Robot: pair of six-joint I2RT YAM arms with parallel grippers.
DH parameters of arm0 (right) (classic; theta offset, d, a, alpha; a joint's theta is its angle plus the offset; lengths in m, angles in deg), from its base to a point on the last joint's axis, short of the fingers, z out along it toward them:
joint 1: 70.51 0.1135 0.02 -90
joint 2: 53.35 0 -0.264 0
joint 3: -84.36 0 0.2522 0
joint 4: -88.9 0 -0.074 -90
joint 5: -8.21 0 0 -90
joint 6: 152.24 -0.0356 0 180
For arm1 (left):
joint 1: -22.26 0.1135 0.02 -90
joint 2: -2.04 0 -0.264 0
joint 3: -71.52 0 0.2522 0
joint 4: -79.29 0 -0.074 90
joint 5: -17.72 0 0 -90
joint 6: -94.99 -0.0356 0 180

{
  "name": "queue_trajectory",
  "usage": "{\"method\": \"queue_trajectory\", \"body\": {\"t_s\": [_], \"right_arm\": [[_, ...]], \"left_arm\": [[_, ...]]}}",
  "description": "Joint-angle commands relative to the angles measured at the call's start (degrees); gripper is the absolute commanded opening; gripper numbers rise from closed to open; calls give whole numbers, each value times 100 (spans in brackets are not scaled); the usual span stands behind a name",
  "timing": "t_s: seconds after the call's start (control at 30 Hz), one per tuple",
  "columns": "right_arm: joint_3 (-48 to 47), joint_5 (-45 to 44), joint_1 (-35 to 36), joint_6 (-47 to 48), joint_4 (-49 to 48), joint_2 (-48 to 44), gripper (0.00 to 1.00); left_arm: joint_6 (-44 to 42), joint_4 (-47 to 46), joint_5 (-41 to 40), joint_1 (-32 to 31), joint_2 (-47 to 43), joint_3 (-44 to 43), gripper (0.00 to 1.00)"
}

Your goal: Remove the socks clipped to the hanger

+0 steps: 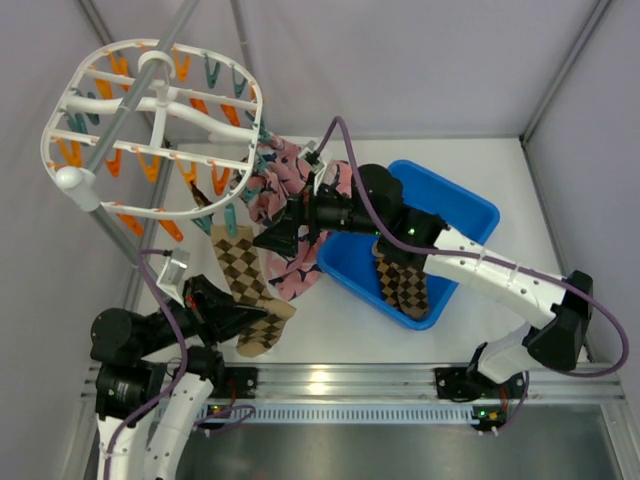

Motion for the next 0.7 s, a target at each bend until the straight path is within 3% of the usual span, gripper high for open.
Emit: {"method": "queue_trajectory", "body": {"t_s": [0.0,0.5,0.67], "right_arm": [[-315,319,80,210,-647,227,99],[-965,557,230,807,-1552,851,99],[-1326,618,230,746,-1439,1168,99]], "left_arm": [[133,65,245,-34,-121,27,0],[212,109,290,-42,-350,413,0],[256,109,342,-42,-403,422,0]]}}
